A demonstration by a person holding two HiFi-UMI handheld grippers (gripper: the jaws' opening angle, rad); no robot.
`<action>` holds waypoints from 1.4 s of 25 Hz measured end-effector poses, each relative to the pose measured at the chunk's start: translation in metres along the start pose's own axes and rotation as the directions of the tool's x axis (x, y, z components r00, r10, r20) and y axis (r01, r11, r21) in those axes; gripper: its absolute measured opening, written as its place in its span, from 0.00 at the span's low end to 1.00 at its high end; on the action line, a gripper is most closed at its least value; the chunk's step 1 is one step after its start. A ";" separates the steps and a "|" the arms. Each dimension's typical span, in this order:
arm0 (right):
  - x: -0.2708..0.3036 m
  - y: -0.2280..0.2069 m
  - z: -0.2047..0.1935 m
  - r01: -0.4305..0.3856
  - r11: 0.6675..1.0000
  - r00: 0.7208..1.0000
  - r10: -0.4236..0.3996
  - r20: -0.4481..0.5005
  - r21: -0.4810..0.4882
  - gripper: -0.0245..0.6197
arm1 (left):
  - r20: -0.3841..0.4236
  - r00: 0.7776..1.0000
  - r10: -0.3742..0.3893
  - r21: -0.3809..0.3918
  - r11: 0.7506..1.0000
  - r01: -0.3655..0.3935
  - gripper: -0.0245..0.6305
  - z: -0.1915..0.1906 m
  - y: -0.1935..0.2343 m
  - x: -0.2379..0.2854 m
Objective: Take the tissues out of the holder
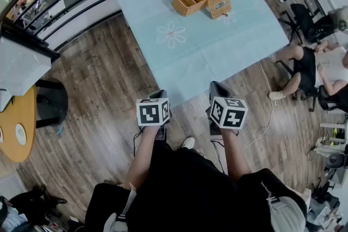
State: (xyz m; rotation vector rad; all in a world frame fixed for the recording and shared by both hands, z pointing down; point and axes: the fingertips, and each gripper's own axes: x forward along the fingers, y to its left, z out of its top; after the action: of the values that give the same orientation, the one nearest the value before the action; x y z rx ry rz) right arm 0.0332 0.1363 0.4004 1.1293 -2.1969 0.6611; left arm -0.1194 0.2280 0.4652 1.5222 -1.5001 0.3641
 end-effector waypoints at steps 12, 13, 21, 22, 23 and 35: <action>-0.129 -0.085 -0.113 -0.073 0.997 0.995 0.072 -0.065 -0.021 0.05 | 0.026 0.999 0.046 -0.005 0.999 -0.046 0.05 -0.120 -0.157 -0.037; -0.135 -0.086 -0.120 -0.080 0.997 0.995 0.079 -0.064 -0.011 0.05 | 0.024 0.999 0.049 0.005 0.999 -0.049 0.05 -0.126 -0.163 -0.040; -0.174 -0.082 -0.138 -0.183 0.982 0.983 0.182 0.019 0.037 0.06 | 0.029 0.998 0.063 0.044 0.997 -0.064 0.05 -0.148 -0.192 -0.053; -0.176 -0.080 -0.140 -0.198 0.980 0.980 0.197 0.025 0.030 0.06 | 0.033 0.997 0.069 0.044 0.997 -0.071 0.05 -0.150 -0.193 -0.054; -0.179 -0.078 -0.142 -0.212 0.977 0.977 0.211 0.031 0.023 0.06 | 0.037 0.996 0.076 0.044 0.996 -0.078 0.05 -0.151 -0.194 -0.056; -0.186 -0.047 -0.146 -0.296 0.954 0.955 0.297 0.022 -0.041 0.06 | 0.066 0.992 0.112 0.027 0.993 -0.114 0.05 -0.156 -0.192 -0.072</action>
State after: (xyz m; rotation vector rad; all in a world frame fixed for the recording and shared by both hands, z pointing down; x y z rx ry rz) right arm 0.1998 0.3107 0.3847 0.7993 -2.4179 0.7279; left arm 0.0981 0.3562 0.4148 1.4889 -1.6424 0.4102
